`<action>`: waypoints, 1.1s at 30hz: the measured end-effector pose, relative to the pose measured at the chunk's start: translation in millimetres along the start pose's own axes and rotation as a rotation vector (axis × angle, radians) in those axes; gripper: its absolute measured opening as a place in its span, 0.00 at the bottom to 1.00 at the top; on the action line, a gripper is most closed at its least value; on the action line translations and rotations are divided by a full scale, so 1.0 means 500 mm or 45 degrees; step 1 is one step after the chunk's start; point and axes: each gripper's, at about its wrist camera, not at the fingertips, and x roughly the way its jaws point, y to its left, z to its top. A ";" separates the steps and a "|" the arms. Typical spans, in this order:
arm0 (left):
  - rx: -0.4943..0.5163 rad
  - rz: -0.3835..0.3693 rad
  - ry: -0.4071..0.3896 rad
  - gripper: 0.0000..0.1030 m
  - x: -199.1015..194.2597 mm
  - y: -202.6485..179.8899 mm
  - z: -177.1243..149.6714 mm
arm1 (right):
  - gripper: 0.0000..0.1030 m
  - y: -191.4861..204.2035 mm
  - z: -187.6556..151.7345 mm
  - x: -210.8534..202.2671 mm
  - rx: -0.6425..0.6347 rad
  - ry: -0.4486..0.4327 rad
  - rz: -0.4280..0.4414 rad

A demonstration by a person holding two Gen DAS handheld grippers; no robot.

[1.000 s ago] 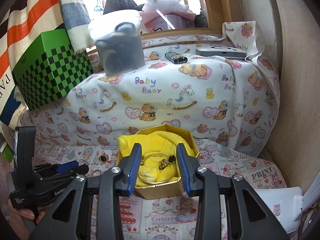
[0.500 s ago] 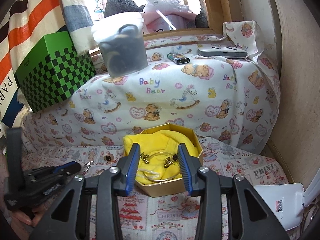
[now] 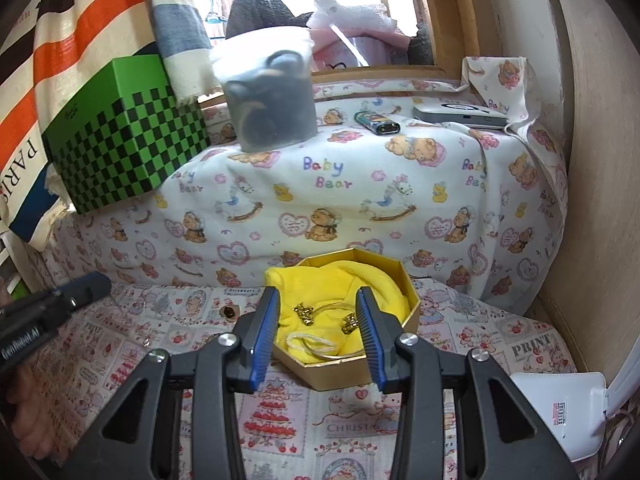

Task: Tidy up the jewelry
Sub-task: 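Grasp the silver chain with the left tool, then grasp the silver ring with the right tool while the left tool holds the chain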

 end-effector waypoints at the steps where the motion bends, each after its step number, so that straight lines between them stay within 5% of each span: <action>1: -0.005 0.019 -0.015 0.06 -0.006 0.002 0.002 | 0.36 0.002 -0.001 -0.002 0.000 -0.003 0.004; 9: -0.006 0.022 -0.146 0.06 -0.051 0.018 0.021 | 0.36 0.055 -0.005 -0.046 -0.061 -0.081 0.070; 15: -0.020 0.098 -0.083 0.06 -0.005 0.027 0.013 | 0.36 0.135 0.005 0.010 -0.143 0.081 0.034; 23: -0.075 0.178 -0.045 0.06 0.023 0.076 0.007 | 0.35 0.213 -0.004 0.135 -0.211 0.445 0.042; 33: -0.148 0.182 -0.008 0.06 0.040 0.113 0.002 | 0.31 0.229 -0.026 0.199 -0.263 0.529 -0.037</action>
